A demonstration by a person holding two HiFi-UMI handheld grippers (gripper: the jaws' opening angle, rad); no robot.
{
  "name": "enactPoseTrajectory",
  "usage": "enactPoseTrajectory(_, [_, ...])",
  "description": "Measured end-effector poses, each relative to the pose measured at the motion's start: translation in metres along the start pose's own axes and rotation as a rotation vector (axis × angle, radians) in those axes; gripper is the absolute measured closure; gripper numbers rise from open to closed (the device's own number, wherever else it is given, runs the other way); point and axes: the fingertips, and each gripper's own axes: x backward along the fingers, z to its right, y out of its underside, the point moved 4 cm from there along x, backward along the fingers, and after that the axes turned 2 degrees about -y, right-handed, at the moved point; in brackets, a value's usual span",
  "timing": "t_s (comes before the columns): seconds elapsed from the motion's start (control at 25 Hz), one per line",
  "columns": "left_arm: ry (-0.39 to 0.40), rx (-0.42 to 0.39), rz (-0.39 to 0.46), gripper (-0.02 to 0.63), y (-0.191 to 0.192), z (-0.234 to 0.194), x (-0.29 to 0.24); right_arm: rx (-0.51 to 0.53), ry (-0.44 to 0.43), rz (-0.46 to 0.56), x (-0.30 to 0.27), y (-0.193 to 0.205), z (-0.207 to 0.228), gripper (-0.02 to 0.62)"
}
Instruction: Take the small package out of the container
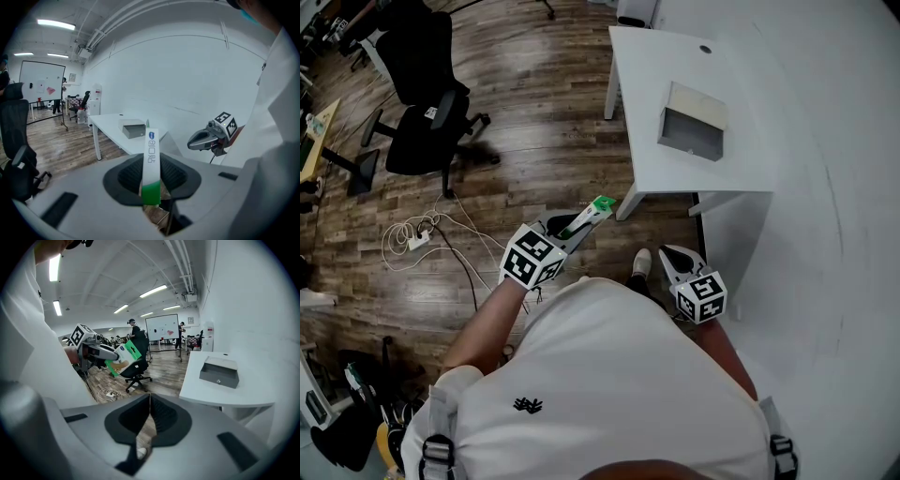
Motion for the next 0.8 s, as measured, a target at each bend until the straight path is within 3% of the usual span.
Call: enactPoseTrajectory(0.8, [0.006, 0.014, -0.029, 0.511, 0.005, 0.006, -0.010, 0.000, -0.015, -0.004, -0.003, 0.006, 0.006, 0.588])
